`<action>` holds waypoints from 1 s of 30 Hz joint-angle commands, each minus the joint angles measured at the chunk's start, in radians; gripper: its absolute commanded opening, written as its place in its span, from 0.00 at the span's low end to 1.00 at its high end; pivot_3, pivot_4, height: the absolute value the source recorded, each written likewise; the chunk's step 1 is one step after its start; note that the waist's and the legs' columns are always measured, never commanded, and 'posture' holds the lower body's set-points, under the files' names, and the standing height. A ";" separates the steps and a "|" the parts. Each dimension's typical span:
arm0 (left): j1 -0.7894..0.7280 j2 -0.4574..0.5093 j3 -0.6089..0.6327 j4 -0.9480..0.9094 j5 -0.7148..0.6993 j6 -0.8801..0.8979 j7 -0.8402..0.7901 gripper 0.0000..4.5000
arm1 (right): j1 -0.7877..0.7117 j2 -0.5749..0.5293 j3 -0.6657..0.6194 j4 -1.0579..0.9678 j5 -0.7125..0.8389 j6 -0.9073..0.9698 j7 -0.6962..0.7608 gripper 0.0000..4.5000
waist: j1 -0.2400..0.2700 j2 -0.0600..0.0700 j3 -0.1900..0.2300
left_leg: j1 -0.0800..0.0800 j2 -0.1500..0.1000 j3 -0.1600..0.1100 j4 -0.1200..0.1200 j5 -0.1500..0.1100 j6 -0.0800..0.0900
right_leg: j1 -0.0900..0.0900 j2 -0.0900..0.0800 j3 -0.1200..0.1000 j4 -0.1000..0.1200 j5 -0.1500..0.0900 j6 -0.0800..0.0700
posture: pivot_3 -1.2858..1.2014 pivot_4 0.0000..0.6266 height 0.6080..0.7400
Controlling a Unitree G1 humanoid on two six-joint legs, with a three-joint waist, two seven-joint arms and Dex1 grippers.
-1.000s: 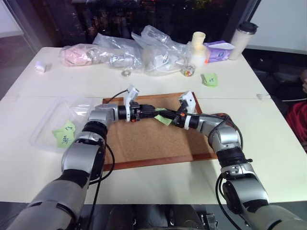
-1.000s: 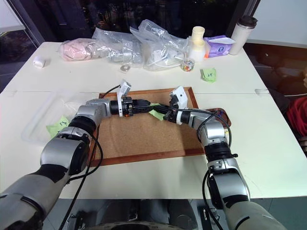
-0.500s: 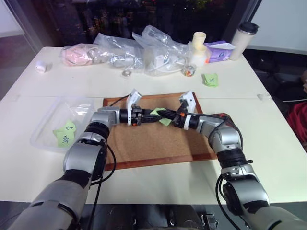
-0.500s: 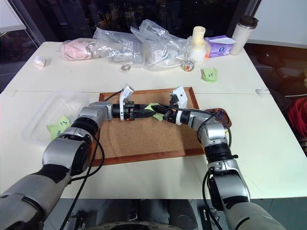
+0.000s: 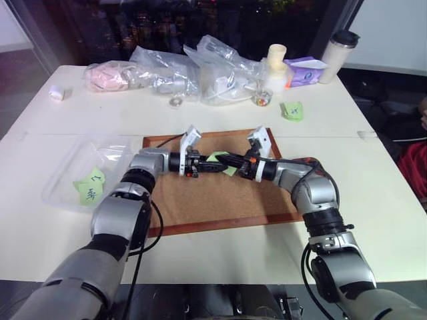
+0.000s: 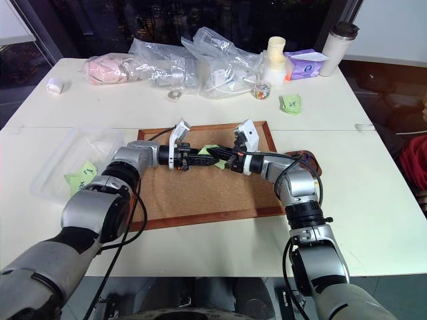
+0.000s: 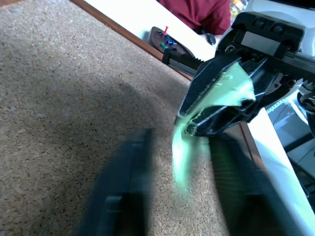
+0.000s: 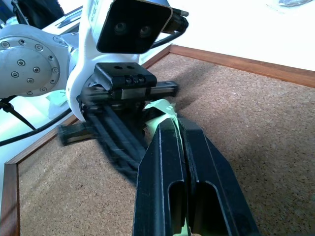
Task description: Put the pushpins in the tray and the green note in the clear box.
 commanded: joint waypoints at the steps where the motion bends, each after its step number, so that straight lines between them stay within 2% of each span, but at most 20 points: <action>1: -0.041 0.000 0.027 -0.010 -0.013 0.000 -0.006 0.01 | 0.008 -0.002 0.006 -0.055 0.020 0.002 0.009 0.00 | 0.000 0.000 0.000 | 0.000 0.000 0.000 0.000 0.000 0.000 | 0.000 0.000 0.000 0.000 0.000 0.000 | 0.52 0.24 0.97; 15: -0.026 0.014 0.039 -0.031 -0.015 -0.003 -0.031 0.01 | 0.021 -0.015 0.006 -0.053 0.014 -0.003 0.015 0.00 | 0.000 0.000 0.000 | 0.000 0.000 0.000 0.000 0.000 0.000 | 0.000 0.000 0.000 0.000 0.000 0.000 | 0.52 0.24 0.97; 18: -0.015 0.021 0.034 -0.046 -0.015 -0.001 -0.049 0.00 | 0.029 -0.028 -0.006 -0.062 0.013 -0.013 0.010 0.19 | 0.000 0.000 0.000 | 0.000 0.000 0.000 0.000 0.000 0.000 | 0.000 0.000 0.000 0.000 0.000 0.000 | 0.52 0.24 0.97; 20: -0.009 0.027 0.031 -0.059 -0.015 0.002 -0.060 0.00 | 0.037 -0.039 -0.019 -0.083 0.022 -0.014 0.005 0.38 | 0.001 0.000 0.000 | 0.000 0.000 0.000 0.000 0.000 0.000 | 0.000 0.000 0.000 0.000 0.000 0.000 | 0.52 0.24 0.97; 21: -0.006 0.030 0.031 -0.067 -0.017 0.004 -0.062 0.00 | 0.042 -0.044 -0.028 -0.096 0.024 -0.019 -0.005 0.53 | 0.001 0.000 0.000 | 0.000 0.000 0.000 0.000 0.000 0.000 | 0.000 0.000 0.000 0.000 0.000 0.000 | 0.52 0.24 0.97; 24: 0.004 0.047 0.041 -0.112 -0.030 0.016 -0.061 0.00 | 0.076 -0.064 -0.081 -0.190 0.047 -0.013 -0.057 0.81 | 0.002 0.000 0.000 | 0.000 0.000 0.000 0.000 0.000 0.000 | 0.000 0.000 0.000 0.000 0.000 0.000 | 0.52 0.24 0.97; 27: 0.018 0.075 0.066 -0.242 -0.070 0.070 -0.038 0.00 | 0.128 -0.082 -0.148 -0.365 0.120 0.066 -0.123 0.81 | 0.002 0.000 0.000 | 0.000 0.000 0.000 0.000 0.000 0.000 | 0.000 0.000 0.000 0.000 0.000 0.000 | 0.52 0.24 0.97; 30: 0.037 0.109 0.114 -0.452 -0.091 0.136 0.146 0.00 | 0.173 -0.106 -0.223 -0.558 0.234 0.193 -0.200 0.81 | 0.002 0.000 0.000 | -0.001 0.001 -0.001 0.000 0.000 0.000 | 0.000 0.000 0.000 0.000 0.000 0.000 | 0.52 0.24 0.97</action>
